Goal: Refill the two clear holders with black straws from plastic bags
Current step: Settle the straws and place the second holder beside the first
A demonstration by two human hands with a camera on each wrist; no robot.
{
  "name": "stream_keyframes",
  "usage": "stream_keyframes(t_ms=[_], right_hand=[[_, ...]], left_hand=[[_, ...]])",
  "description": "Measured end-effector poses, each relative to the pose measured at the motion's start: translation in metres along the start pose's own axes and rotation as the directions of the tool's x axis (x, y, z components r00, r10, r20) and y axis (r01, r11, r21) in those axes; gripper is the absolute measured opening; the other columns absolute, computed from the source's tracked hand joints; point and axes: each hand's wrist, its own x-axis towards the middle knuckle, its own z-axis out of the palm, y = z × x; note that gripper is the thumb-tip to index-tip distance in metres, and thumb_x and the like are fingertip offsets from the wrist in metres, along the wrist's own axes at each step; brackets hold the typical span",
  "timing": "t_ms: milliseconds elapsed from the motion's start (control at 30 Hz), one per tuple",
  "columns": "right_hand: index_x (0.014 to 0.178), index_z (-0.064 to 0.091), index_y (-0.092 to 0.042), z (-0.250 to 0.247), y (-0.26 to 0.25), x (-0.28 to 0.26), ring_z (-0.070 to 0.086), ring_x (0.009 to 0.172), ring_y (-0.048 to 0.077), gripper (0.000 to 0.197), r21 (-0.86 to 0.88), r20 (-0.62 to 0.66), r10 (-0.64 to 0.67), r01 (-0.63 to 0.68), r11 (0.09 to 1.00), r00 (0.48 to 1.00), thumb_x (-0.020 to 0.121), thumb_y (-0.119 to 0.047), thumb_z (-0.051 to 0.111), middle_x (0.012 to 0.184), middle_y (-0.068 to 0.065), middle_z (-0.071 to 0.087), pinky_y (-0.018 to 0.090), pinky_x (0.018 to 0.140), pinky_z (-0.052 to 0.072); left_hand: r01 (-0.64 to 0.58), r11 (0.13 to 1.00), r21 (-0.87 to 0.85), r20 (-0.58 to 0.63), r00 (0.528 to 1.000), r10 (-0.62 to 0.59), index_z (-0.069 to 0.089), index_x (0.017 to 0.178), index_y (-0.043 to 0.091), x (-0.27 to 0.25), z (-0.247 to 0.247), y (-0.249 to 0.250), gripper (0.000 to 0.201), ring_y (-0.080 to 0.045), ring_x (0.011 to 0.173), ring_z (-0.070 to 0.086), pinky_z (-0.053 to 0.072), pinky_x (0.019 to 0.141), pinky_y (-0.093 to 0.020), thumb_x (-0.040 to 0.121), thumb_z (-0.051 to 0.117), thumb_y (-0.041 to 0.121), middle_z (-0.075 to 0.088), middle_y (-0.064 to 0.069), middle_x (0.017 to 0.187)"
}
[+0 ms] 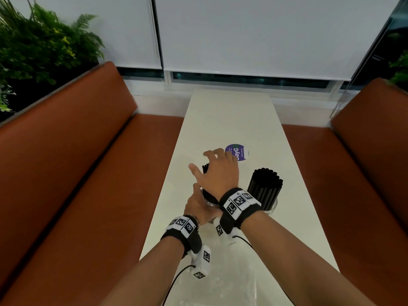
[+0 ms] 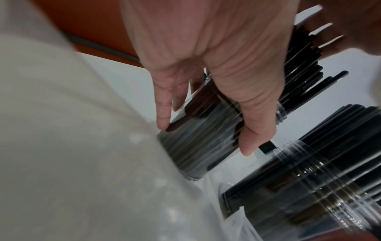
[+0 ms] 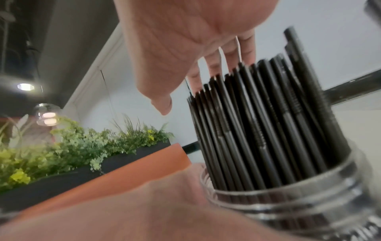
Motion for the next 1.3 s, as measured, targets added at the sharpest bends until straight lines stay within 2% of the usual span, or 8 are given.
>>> stream_keyframes(t_ms=[67,133,300,500,600,733,967,1300], right_hand=[[0.145,0.056,-0.027,-0.006,0.005,-0.01,0.045,0.144,0.031,0.078,0.086,-0.054,0.055,-0.051,0.995,0.997,0.086,-0.077,0.056,0.154,0.007,0.054,0.046,0.122,0.034],[0.152,0.047,-0.029,-0.01,0.01,-0.021,0.035,0.153,0.031,0.089,0.164,-0.058,0.133,-0.122,0.979,0.989,0.08,-0.079,0.061,0.163,0.009,0.043,0.048,0.127,0.029],[0.155,0.041,-0.034,-0.002,0.019,-0.031,0.028,0.155,0.031,0.102,0.275,0.039,0.217,-0.219,0.936,0.975,0.069,-0.079,0.073,0.168,0.007,0.032,0.053,0.126,0.032],[0.142,0.056,-0.037,0.015,0.024,-0.023,0.043,0.14,0.021,0.078,0.358,0.056,0.182,-0.19,0.914,0.982,0.073,-0.065,0.077,0.153,-0.004,0.048,0.046,0.107,0.054],[0.132,0.064,-0.034,0.019,0.023,-0.018,0.048,0.131,0.018,0.059,0.336,0.058,0.152,-0.162,0.928,0.987,0.08,-0.059,0.075,0.14,-0.008,0.056,0.041,0.099,0.058],[0.124,0.068,-0.028,0.021,0.024,-0.014,0.051,0.123,0.021,0.046,0.327,0.065,0.123,-0.138,0.935,0.99,0.084,-0.051,0.074,0.127,-0.003,0.061,0.038,0.094,0.058],[0.118,0.069,-0.025,0.021,0.026,-0.009,0.051,0.117,0.022,0.041,0.318,0.078,0.091,-0.112,0.941,0.993,0.083,-0.048,0.073,0.118,-0.002,0.065,0.038,0.091,0.057],[0.118,0.067,-0.028,0.021,0.028,-0.008,0.052,0.116,0.02,0.045,0.314,0.076,0.059,-0.08,0.946,0.995,0.081,-0.053,0.073,0.117,-0.004,0.065,0.039,0.093,0.058]], left_hand=[[0.001,0.999,-0.032,0.034,0.999,0.0,0.032,0.136,0.024,0.002,0.0,-0.003,0.099,-0.019,0.086,0.064,0.054,0.076,-0.032,0.058,0.093,0.034,0.06,0.013,0.089],[0.0,0.997,-0.076,0.066,0.998,0.005,0.028,0.139,0.027,0.004,-0.001,-0.006,0.108,-0.019,0.094,0.064,0.054,0.084,-0.035,0.055,0.096,0.039,0.061,0.013,0.098],[-0.012,0.996,-0.092,0.069,0.997,0.018,0.023,0.143,0.029,0.004,0.001,-0.007,0.113,-0.022,0.097,0.07,0.056,0.084,-0.037,0.056,0.094,0.046,0.068,0.007,0.106],[-0.02,0.997,-0.072,0.054,0.998,0.024,0.028,0.136,0.024,0.002,0.001,-0.007,0.103,-0.027,0.1,0.071,0.058,0.086,-0.04,0.058,0.093,0.044,0.07,0.002,0.109],[-0.025,0.997,-0.077,0.047,0.998,0.029,0.029,0.135,0.026,0.003,0.002,-0.007,0.102,-0.025,0.098,0.07,0.057,0.084,-0.038,0.057,0.093,0.042,0.069,0.003,0.109],[-0.026,0.997,-0.078,0.044,0.999,0.029,0.029,0.136,0.025,0.004,0.002,-0.008,0.104,-0.026,0.1,0.071,0.058,0.086,-0.039,0.056,0.093,0.04,0.07,0.002,0.11],[-0.023,0.998,-0.056,0.035,0.999,0.025,0.03,0.138,0.022,0.006,0.004,-0.009,0.099,-0.023,0.091,0.065,0.051,0.078,-0.033,0.063,0.094,0.032,0.066,0.003,0.105],[-0.017,0.998,-0.055,0.037,0.999,0.019,0.03,0.135,0.024,0.005,0.004,-0.009,0.103,-0.023,0.091,0.066,0.053,0.078,-0.035,0.055,0.095,0.039,0.066,0.004,0.105]])
